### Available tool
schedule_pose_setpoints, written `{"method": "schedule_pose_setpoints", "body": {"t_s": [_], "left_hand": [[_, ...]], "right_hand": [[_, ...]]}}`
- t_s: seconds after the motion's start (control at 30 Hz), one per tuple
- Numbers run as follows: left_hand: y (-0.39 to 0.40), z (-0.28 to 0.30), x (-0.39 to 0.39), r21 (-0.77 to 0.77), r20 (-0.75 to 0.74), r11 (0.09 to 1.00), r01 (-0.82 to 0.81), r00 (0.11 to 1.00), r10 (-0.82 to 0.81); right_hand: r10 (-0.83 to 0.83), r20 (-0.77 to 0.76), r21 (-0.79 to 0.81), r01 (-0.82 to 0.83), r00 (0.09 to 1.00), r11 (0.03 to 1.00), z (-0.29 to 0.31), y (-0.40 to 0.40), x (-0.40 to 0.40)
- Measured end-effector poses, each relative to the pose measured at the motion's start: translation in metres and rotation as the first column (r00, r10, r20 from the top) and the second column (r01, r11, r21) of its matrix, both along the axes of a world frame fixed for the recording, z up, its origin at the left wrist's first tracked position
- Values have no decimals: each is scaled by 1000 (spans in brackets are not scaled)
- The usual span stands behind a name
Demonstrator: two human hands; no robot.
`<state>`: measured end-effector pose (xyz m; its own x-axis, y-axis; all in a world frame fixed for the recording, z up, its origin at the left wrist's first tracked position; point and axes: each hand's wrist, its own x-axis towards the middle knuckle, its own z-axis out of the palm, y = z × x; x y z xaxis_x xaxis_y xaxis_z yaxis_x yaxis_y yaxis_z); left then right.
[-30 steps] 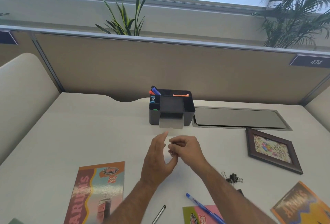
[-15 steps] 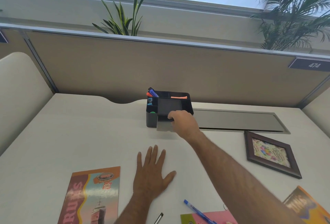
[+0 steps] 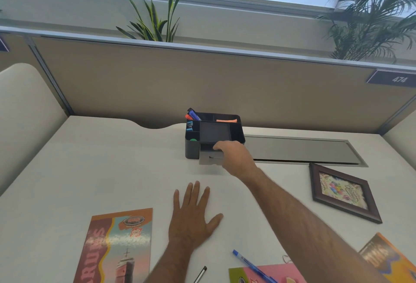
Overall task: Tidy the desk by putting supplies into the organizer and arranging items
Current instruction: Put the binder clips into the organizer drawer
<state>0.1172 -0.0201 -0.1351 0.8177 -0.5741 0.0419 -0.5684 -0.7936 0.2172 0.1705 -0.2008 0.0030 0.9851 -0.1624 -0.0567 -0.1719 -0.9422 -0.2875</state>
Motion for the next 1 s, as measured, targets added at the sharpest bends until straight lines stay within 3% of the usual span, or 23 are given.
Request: {"method": "schedule_pose_setpoints", "body": {"t_s": [0.13,0.2,0.47,0.67,0.8,1.0], "left_hand": [[0,0,0,-1,20,1000,5,1000,-5],[0,0,0,-4,26,1000,3,1000,-3],[-1,-2,0,-5,40,1000,-4,999,4],[-1,-2,0,-11,45,1000,-5,999,6],[0,-3,0,-15,48,1000,-6,999,6],[0,-4,0,-38,66,999,-1,998,3]], "right_hand": [[-177,252,189,131,951,973,-4,-25,-27],[-326,269,319,236,906,918,-7,-43,-46],[-562,-85,252,563,823,787,-43,-104,-147],[-580,-364,132,657,729,742,-57,-105,-188],[-572,-383,98,648,725,756,-60,-96,-190],[-622,-277,137,671,732,729,-66,-92,-189]]}}
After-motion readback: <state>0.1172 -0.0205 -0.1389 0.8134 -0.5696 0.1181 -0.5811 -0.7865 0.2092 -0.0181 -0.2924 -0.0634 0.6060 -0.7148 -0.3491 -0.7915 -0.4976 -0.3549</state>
